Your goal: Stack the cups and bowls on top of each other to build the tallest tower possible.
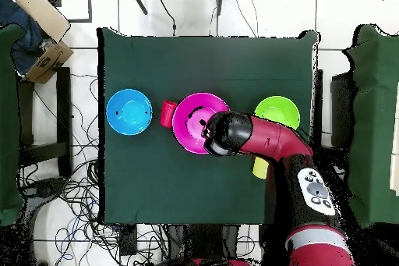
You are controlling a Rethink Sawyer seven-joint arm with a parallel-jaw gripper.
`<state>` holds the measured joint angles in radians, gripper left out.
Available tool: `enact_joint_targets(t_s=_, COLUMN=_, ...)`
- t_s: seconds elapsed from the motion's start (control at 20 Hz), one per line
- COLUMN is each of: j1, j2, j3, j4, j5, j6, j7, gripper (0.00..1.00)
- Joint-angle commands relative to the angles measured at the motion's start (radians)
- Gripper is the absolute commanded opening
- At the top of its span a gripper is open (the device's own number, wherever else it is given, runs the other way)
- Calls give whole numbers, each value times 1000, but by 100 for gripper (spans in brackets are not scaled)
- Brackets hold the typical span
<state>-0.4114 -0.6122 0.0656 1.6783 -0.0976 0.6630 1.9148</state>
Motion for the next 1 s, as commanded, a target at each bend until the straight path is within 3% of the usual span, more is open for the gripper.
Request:
enact_joint_targets(t_s=0.05, j1=-13, j2=-8, j3=112, j4=-132, j5=-53, j6=118, j7=-124, gripper=100)
enact_joint_targets(t_s=0.25, j1=9, j2=-34, j3=103, j4=-219, j5=-40, j6=293, j7=-109, gripper=100)
enact_joint_targets(t_s=0.45, j1=26, j2=-36, j3=104, j4=-284, j5=-45, j6=405, j7=-107, gripper=100)
enact_joint_targets(t_s=1.0, j1=20, j2=-9, j3=128, j4=-338, j5=-67, j6=443, j7=-128, gripper=100)
